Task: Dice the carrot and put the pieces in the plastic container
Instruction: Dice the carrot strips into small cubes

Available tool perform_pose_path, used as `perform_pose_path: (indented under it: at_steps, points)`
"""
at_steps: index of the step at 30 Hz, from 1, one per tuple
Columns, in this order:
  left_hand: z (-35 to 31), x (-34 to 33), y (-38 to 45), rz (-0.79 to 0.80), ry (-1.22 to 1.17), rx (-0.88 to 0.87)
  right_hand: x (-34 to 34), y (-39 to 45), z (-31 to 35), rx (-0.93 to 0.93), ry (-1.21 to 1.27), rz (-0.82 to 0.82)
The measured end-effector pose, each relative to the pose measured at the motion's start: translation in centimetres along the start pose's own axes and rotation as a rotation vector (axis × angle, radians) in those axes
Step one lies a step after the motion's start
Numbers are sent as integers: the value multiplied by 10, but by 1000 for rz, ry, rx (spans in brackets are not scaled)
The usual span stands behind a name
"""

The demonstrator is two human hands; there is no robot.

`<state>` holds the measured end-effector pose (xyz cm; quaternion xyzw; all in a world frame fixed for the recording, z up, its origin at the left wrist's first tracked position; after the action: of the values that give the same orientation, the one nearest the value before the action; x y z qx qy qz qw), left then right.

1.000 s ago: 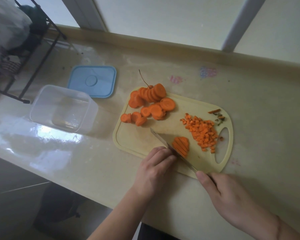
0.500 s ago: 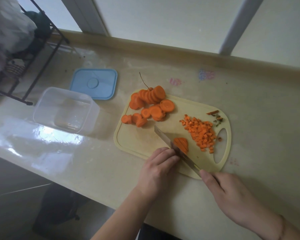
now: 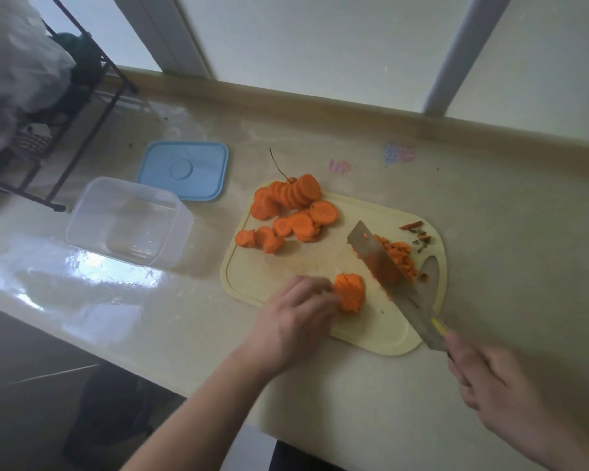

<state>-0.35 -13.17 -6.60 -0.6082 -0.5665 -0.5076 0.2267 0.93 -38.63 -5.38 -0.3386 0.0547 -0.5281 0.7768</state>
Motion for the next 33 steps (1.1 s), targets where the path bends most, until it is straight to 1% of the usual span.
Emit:
perform_pose_path:
  at_steps: [3, 5, 7, 9, 11, 13, 16, 18, 19, 21, 22, 24, 27, 30, 33]
  points:
    - [10, -5, 27, 278, 66, -62, 3, 1, 0, -9, -18, -6]
    - [6, -9, 39, 400, 100, -161, 1, -1, -1, -1, -23, -11]
    - [0, -11, 46, 437, 133, -267, 0, -2, -6, -10, 7, -29]
    - [-2, -14, 47, 446, 134, -297, 1, -3, -11, -26, 29, -46]
    - [-2, -16, 46, 459, 107, -263, 2, -4, -16, -41, 34, -53]
    - [-1, -18, 45, 486, 85, -188, 3, -5, -18, -54, 31, -54]
    - [3, -16, 42, 468, 84, -13, 4, -6, -18, -68, 35, -44]
    - [6, -18, 31, 447, 97, 175, 1, -6, -17, -74, 27, -33]
    - [7, -18, 24, 410, 94, 285, -2, -6, -13, -68, 17, -26]
    - [3, -18, 10, 242, 69, 446, -10, -6, 0, -39, -24, -12]
    - [-3, -18, 6, 158, 61, 490, -13, -6, 7, -27, -49, -3]
    - [-11, -20, 1, 59, 44, 562, -16, -4, 13, -5, -115, -14]
    - [-15, -23, -1, 21, 60, 613, -21, 2, 16, 69, -203, -19]
    - [-14, -25, -2, 10, 84, 584, -32, 4, 13, 166, -245, -19]
    - [-11, -28, -4, 6, 55, 530, -45, 2, 12, 190, -263, -5]
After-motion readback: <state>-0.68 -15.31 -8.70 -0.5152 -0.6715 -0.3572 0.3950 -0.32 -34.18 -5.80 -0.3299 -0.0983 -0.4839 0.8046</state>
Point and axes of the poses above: each hand's wrist, its own y-axis towards the middle knuckle, its own x-axis out of the back of the hand, z = x × y, the point moved 6 cm from there along y, towards the middle knuckle, and after that the axes turned 14 degrees about y, right-handed, at the moved point
